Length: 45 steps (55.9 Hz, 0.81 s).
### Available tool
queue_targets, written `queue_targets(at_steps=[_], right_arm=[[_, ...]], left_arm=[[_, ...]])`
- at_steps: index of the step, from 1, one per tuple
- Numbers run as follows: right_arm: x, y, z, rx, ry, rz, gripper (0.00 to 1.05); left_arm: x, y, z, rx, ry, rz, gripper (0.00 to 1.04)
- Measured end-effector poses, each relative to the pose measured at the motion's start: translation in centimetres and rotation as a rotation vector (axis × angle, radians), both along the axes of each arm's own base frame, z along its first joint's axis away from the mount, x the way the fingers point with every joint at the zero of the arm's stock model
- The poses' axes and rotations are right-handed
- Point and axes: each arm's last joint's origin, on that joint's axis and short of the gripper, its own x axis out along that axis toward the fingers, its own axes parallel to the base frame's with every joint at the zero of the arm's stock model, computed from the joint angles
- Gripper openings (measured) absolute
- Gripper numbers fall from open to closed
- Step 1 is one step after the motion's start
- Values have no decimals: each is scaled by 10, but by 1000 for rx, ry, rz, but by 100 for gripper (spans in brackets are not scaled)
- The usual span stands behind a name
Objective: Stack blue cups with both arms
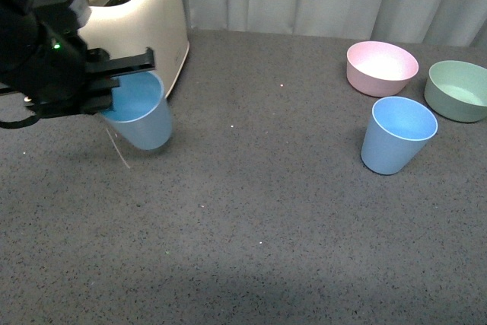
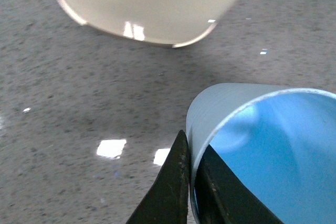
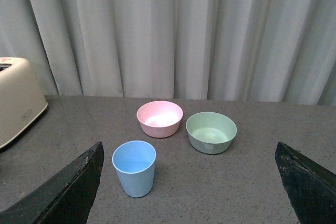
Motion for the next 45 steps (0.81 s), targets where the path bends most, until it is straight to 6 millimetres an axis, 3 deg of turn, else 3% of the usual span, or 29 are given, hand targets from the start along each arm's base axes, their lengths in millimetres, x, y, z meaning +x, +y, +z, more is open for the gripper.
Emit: queue_targets(at_steps=[18, 33, 45], right_arm=[[0, 0, 0, 0, 0, 0, 95], [0, 0, 0, 0, 0, 0, 95], [0, 0, 0, 0, 0, 0, 95]], left_arm=[[7, -65, -8, -22, 36, -112, 4], [14, -96, -14, -27, 65, -127, 4], [14, -104, -21, -30, 91, -139, 4]])
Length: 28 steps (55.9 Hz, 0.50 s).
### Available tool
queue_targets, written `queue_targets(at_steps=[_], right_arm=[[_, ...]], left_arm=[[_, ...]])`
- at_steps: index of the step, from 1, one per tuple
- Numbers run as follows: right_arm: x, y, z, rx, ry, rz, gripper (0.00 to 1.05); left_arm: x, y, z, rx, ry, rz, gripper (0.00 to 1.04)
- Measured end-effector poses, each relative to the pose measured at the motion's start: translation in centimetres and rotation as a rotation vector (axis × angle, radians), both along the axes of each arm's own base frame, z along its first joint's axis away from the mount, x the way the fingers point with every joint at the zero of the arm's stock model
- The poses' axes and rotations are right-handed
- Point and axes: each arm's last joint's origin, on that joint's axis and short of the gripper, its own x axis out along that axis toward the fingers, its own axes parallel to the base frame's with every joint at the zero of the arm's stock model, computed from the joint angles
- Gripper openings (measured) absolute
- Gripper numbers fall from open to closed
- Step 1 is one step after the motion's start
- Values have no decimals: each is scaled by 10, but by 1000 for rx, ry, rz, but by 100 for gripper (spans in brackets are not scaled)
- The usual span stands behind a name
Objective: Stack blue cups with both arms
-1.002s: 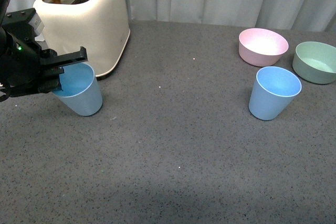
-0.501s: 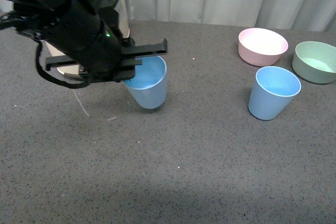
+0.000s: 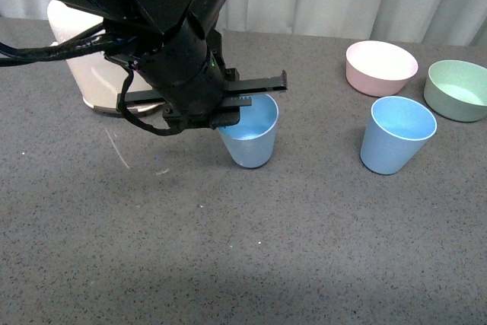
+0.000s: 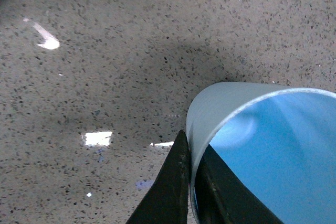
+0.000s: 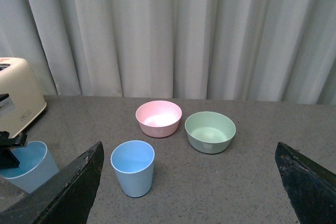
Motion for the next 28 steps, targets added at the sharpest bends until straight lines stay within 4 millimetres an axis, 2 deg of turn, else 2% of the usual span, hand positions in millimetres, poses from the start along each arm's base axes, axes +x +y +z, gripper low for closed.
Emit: queue_targets(at_steps=[11, 28], right_arm=[[0, 0, 0, 0, 0, 0, 95], [0, 0, 0, 0, 0, 0, 95]], left_arm=[[2, -1, 0, -5, 4, 6, 4], [4, -2, 9, -20, -14, 24, 47]])
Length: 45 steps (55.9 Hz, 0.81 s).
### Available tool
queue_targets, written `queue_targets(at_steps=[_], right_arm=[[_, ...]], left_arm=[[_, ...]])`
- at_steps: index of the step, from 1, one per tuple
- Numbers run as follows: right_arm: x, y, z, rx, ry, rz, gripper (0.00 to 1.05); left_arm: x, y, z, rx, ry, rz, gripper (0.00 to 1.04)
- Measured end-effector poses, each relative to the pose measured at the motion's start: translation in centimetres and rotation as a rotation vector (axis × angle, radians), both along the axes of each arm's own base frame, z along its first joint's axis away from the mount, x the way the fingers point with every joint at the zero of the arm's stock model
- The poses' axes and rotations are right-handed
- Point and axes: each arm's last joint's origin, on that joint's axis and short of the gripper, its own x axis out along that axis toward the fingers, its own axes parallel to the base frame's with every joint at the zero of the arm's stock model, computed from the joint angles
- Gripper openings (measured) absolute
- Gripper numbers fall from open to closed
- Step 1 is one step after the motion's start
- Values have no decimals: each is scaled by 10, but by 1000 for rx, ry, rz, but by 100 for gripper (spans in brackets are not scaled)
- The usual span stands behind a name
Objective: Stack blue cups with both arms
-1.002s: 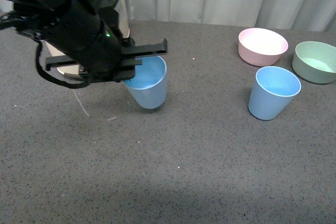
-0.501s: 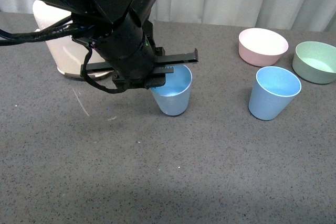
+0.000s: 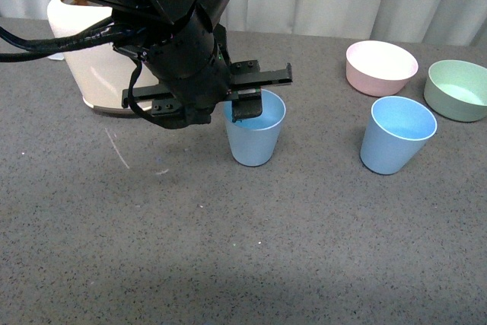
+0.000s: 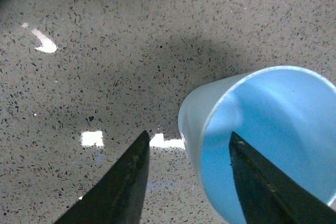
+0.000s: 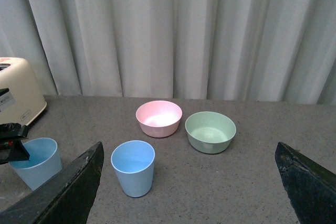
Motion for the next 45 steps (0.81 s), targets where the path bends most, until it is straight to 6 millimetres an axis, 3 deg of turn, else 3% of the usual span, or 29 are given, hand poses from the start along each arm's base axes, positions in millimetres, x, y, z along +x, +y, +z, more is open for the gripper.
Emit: queue_targets(at_steps=[10, 15, 17, 20, 24, 30, 38, 45], right_arm=[[0, 0, 0, 0, 0, 0, 95], [0, 0, 0, 0, 0, 0, 95], [0, 0, 0, 0, 0, 0, 95], [0, 0, 0, 0, 0, 0, 95], [0, 0, 0, 0, 0, -1, 95], [0, 0, 0, 0, 0, -1, 95], [0, 0, 0, 0, 0, 0, 95], [0, 0, 0, 0, 0, 0, 95]], left_arm=[[0, 3, 25, -28, -51, 32, 85], [0, 3, 26, -30, -55, 36, 100], [1, 3, 25, -15, -78, 40, 97], [0, 10, 14, 89, -328, 65, 86], [-24, 36, 0, 162, -609, 67, 70], [-51, 67, 20, 121, -891, 106, 53], [-82, 99, 50, 106, -1035, 135, 31], [-112, 123, 44, 133, -993, 124, 9]])
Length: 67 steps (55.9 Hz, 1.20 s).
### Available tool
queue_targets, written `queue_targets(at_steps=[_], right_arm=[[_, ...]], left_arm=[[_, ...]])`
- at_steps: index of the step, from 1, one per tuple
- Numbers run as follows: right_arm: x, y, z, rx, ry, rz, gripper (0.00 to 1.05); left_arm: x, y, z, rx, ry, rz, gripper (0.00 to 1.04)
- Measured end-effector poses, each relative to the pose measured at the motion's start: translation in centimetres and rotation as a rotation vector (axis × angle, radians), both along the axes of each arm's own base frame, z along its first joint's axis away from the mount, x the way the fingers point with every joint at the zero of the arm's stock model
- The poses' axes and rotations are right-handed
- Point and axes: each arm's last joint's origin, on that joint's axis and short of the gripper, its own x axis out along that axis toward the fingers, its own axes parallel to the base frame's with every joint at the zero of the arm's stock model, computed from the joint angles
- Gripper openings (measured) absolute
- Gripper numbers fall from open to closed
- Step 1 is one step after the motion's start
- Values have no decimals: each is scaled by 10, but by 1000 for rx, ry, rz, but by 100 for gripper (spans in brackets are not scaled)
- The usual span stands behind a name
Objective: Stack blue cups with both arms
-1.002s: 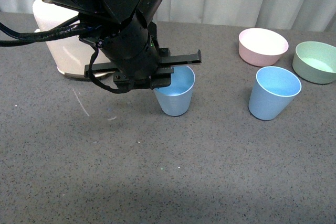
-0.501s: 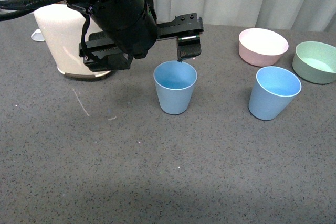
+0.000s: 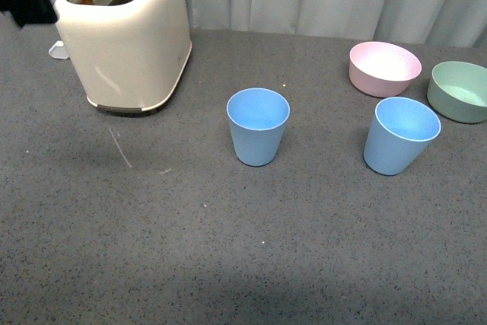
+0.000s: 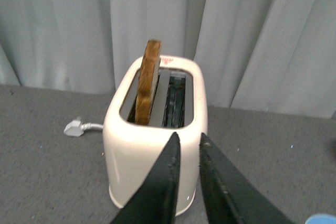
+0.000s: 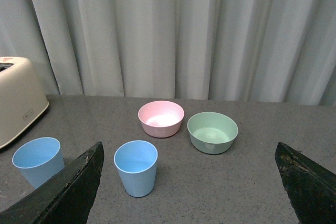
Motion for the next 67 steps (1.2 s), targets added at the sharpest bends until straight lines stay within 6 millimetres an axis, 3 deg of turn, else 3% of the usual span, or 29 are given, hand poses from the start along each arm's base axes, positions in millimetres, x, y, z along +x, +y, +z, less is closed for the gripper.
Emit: queue_targets(at_steps=[2, 11, 35, 43, 67], right_arm=[[0, 0, 0, 0, 0, 0, 95], [0, 0, 0, 0, 0, 0, 95], [0, 0, 0, 0, 0, 0, 95], [0, 0, 0, 0, 0, 0, 95], [0, 0, 0, 0, 0, 0, 95]], left_arm=[[-6, 4, -1, 8, 25, -3, 4], [-37, 22, 11, 7, -13, -14, 4], [-97, 51, 8, 12, 6, -5, 4], [-112, 63, 9, 12, 4, 0, 4], [-137, 63, 17, 12, -21, -3, 4]])
